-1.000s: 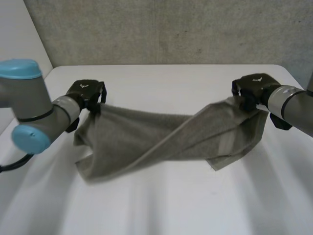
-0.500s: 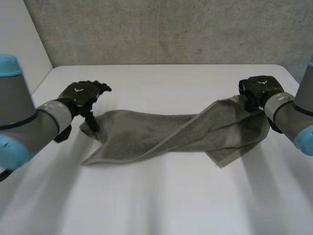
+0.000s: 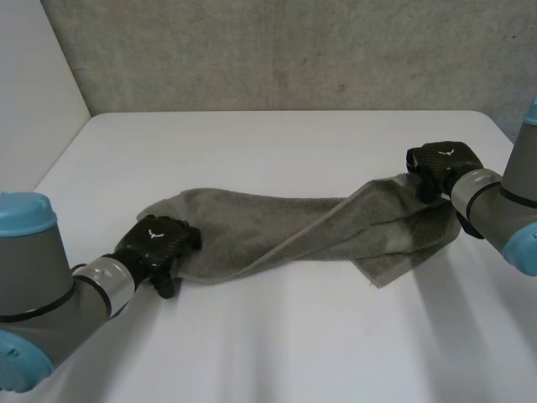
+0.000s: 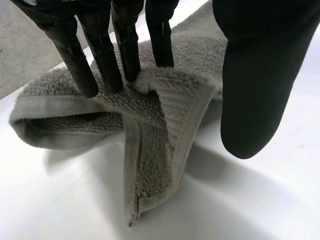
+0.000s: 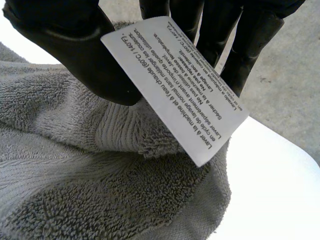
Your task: Fold the laundry
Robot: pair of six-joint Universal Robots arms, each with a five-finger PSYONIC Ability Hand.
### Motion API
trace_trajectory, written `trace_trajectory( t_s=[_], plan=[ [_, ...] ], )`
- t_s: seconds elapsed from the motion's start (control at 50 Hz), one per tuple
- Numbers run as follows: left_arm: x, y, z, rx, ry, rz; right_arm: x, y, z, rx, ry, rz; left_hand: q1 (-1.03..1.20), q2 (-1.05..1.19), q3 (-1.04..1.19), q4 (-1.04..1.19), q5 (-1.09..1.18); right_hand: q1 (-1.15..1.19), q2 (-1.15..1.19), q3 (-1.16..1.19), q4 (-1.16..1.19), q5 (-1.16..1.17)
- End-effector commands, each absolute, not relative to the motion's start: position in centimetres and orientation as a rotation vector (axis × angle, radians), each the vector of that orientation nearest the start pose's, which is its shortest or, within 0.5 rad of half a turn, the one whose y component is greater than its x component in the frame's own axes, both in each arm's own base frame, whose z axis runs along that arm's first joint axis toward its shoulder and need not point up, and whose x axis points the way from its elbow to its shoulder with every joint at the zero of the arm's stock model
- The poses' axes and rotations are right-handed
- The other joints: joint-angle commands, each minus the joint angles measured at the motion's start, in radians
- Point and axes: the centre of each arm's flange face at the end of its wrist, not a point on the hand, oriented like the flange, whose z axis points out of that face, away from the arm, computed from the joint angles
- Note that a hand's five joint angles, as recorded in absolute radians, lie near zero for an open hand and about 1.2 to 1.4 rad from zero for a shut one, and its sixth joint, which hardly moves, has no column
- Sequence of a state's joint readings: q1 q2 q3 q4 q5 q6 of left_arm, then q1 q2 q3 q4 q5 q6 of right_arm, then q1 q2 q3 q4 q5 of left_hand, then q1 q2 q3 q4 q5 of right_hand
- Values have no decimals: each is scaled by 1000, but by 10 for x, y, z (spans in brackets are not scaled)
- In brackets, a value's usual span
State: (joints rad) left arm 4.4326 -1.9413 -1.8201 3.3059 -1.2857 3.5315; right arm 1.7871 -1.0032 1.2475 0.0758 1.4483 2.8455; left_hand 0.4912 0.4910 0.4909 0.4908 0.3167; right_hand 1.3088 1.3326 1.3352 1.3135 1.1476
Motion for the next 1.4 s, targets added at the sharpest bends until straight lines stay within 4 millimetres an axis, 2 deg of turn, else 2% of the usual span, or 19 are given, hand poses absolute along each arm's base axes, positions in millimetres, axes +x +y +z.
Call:
trace_trajectory(
  t_s=[0.02, 0.32, 0.46, 0.58, 0.76, 0.84, 0.94, 1.0, 1.04, 1.06, 1.08, 1.1, 1.12, 1.14, 1.16, 1.2, 1.3, 1.36, 1.4],
  plan=[
    [-238, -262, 129, 1053, 2599, -1826, 224, -357, 195, -741, 2394, -1805, 119, 119, 119, 119, 118, 87, 64, 61, 83, 74],
    [-244, -280, 135, 1039, 2501, -1944, 224, -355, 206, -741, 2368, -1837, 427, 427, 427, 427, 427, 87, 64, 61, 83, 74],
    [-245, -287, 162, 1018, 2413, -2045, 219, -352, 230, -736, 2336, -1902, 693, 693, 694, 694, 693, 87, 64, 61, 83, 74],
    [-242, -288, 184, 999, 2347, -2114, 215, -330, 247, -1018, 2413, -1848, 905, 905, 905, 905, 905, 87, 64, 61, 83, 74],
    [-238, -278, 192, 1052, 2395, -2017, 209, -298, 238, -1385, 2508, -1600, 905, 905, 905, 905, 905, 87, 64, 61, 83, 74],
    [-239, -281, 182, 1161, 2374, -1899, 212, -295, 229, -1430, 2506, -1557, 905, 905, 905, 905, 905, 87, 64, 61, 83, 74],
    [-244, -303, 176, 1256, 2244, -1861, 224, -323, 228, -1491, 2433, -1692, 905, 905, 905, 905, 905, 87, 64, 61, 83, 74],
    [-256, -330, 197, 1263, 2079, -1960, 248, -343, 252, -1486, 2276, -1940, 905, 905, 905, 905, 905, 87, 64, 61, 83, 74],
    [-264, -358, 242, 1160, 1902, -2125, 255, -357, 276, -1433, 2180, -2118, 905, 905, 905, 905, 905, 87, 64, 61, 83, 74],
    [-264, -358, 242, 1159, 1901, -2126, 260, -369, 305, -1354, 2068, -2314, 905, 905, 905, 905, 905, 87, 64, 61, 83, 74],
    [-269, -369, 271, 1093, 1803, -2228, 263, -377, 340, -1240, 1919, -2526, 905, 905, 905, 905, 905, 87, 64, 61, 83, 74],
    [-273, -376, 304, 1012, 1700, -2346, 263, -377, 340, -1239, 1917, -2528, 905, 905, 905, 905, 905, 87, 64, 61, 83, 74],
    [-273, -377, 304, 1011, 1699, -2347, 263, -381, 378, -1086, 1744, -2726, 905, 905, 905, 905, 905, 87, 64, 61, 83, 74],
    [-274, -382, 337, 913, 1594, -2472, 259, -381, 414, -905, 1579, -2875, 905, 905, 905, 905, 905, 87, 64, 61, 83, 74],
    [-273, -383, 368, 806, 1498, -2600, 259, -381, 414, -903, 1577, -2877, 905, 905, 905, 905, 905, 87, 64, 61, 83, 74],
    [-271, -382, 393, 702, 1424, -2719, 248, -362, 470, -594, 1300, -3006, 905, 905, 905, 905, 905, 87, 64, 61, 83, 74],
    [-259, -375, 432, 481, 1381, -2975, 244, -356, 467, -525, 1322, -2905, 905, 905, 905, 905, 905, 87, 64, 61, 83, 74],
    [-257, -377, 421, 439, 1503, -3007, 249, -358, 429, -675, 1546, -2743, 905, 905, 905, 905, 905, 87, 64, 61, 83, 74],
    [-252, -380, 405, 432, 1595, -2962, 249, -358, 428, -676, 1547, -2743, 905, 905, 905, 905, 905, 87, 64, 61, 83, 74]
  ],
)
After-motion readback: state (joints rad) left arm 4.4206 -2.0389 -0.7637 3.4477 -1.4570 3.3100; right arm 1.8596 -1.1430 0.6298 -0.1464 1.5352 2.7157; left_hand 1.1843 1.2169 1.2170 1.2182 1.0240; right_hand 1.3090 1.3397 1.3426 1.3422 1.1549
